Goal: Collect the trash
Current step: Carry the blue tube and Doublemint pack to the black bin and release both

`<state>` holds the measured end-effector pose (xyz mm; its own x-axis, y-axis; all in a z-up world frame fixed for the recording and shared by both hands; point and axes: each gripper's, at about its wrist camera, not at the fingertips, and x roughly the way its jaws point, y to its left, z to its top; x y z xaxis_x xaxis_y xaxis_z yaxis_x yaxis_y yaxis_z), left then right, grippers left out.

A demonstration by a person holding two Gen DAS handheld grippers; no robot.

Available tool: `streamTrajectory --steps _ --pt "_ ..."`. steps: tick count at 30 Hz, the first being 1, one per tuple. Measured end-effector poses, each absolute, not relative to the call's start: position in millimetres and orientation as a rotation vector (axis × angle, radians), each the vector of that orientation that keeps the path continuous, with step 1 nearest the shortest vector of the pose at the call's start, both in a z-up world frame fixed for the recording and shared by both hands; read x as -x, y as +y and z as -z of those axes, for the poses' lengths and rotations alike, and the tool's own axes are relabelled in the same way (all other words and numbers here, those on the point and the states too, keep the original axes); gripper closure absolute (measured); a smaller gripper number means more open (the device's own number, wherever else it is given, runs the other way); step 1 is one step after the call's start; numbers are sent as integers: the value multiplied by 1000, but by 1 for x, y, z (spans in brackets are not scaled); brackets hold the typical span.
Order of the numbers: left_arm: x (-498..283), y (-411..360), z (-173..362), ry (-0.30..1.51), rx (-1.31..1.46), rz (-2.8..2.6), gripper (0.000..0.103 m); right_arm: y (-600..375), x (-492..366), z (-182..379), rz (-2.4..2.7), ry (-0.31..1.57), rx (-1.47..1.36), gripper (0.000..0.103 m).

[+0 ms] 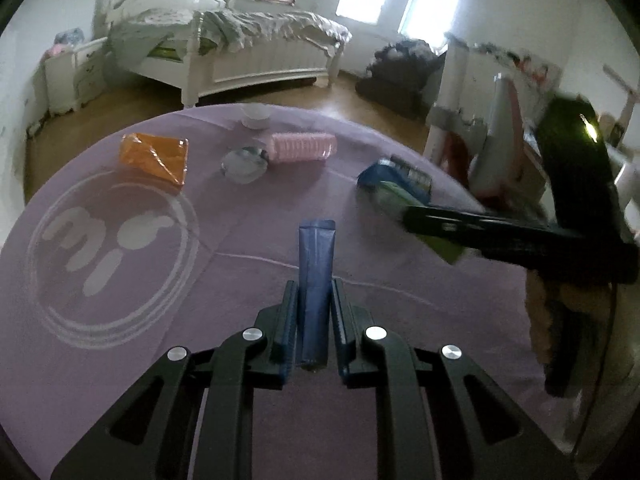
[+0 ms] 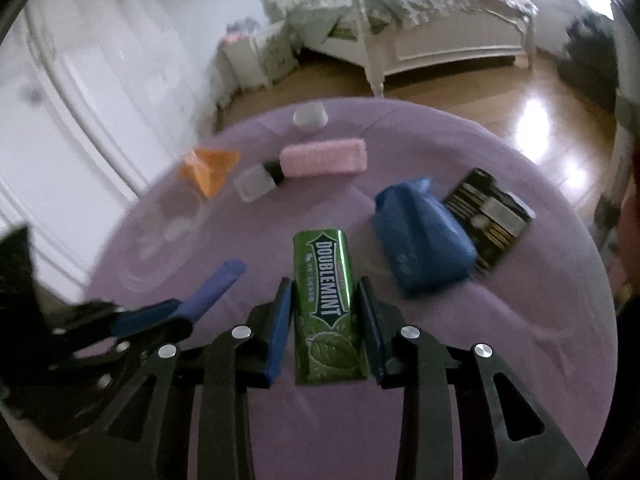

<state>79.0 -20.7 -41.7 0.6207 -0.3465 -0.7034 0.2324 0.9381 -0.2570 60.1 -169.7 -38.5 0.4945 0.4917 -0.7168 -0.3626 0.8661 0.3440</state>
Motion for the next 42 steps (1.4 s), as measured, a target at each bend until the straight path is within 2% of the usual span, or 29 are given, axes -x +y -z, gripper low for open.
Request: streamTrajectory --steps 8,22,31,42 --pt "-55 -37 3 741 192 375 85 -247 -8 10 -532 826 -408 71" --pt "-58 -164 -42 651 109 576 85 -373 56 -26 -409 668 -533 71" --pt "-80 -254 -34 690 89 760 85 -461 77 -21 -240 602 -588 71" --pt "-110 -341 7 816 93 867 85 -540 86 34 -71 625 -697 71"
